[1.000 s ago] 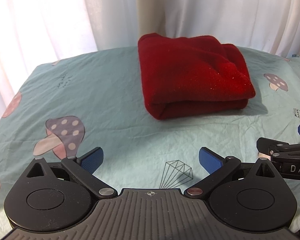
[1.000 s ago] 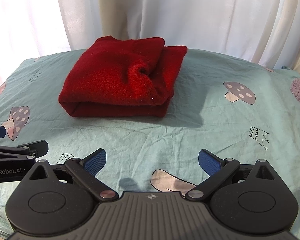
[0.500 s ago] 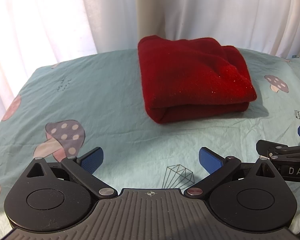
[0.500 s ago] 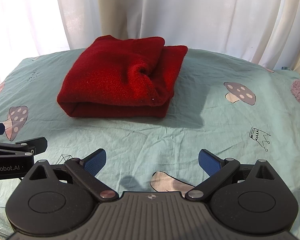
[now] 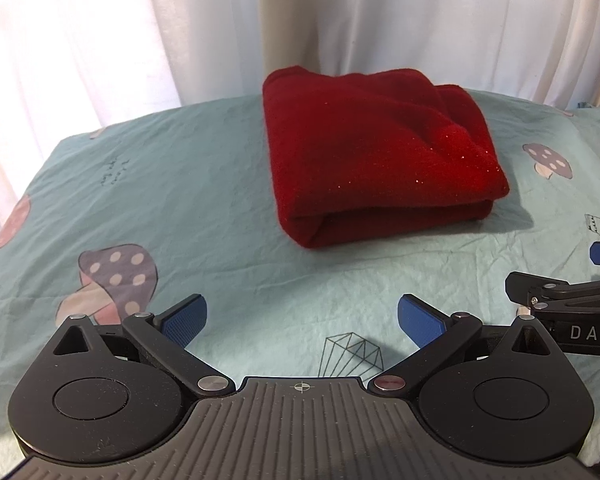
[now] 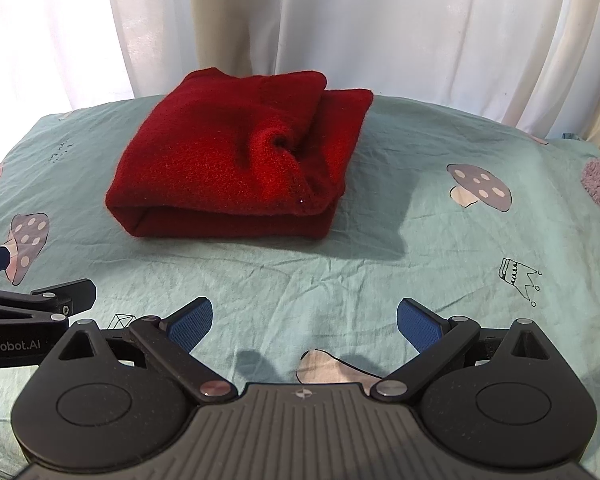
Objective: Fold small clothes
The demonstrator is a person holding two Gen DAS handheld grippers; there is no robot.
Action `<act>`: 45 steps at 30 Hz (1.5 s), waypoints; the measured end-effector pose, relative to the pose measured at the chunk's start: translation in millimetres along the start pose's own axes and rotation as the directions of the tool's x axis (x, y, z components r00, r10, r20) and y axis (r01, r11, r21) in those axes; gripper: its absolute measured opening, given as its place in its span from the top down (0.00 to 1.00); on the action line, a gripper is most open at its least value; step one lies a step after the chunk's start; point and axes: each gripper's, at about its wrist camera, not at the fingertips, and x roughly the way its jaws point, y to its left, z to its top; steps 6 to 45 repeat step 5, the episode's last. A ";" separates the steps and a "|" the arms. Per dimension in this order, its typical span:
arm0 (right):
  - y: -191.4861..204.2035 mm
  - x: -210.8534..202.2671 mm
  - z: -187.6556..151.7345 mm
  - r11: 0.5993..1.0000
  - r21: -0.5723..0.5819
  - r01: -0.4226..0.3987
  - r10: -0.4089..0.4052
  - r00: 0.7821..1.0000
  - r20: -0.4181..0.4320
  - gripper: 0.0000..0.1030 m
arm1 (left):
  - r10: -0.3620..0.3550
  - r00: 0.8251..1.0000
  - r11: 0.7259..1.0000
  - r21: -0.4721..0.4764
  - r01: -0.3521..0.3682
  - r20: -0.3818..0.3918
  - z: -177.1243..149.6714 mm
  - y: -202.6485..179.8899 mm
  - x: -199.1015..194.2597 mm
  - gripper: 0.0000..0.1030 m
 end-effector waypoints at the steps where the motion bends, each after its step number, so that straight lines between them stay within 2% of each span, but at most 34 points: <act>1: -0.4 1.6 1.1 1.000 -0.001 0.000 0.000 1.000 -0.002 0.04 | 0.001 1.000 1.000 0.003 -0.001 0.000 0.3 -0.5 0.5 0.00; 45: 0.1 3.9 3.4 1.000 -0.010 0.003 -0.003 1.000 0.001 0.04 | -0.003 1.000 1.000 0.007 0.003 -0.001 2.0 -0.7 3.4 0.00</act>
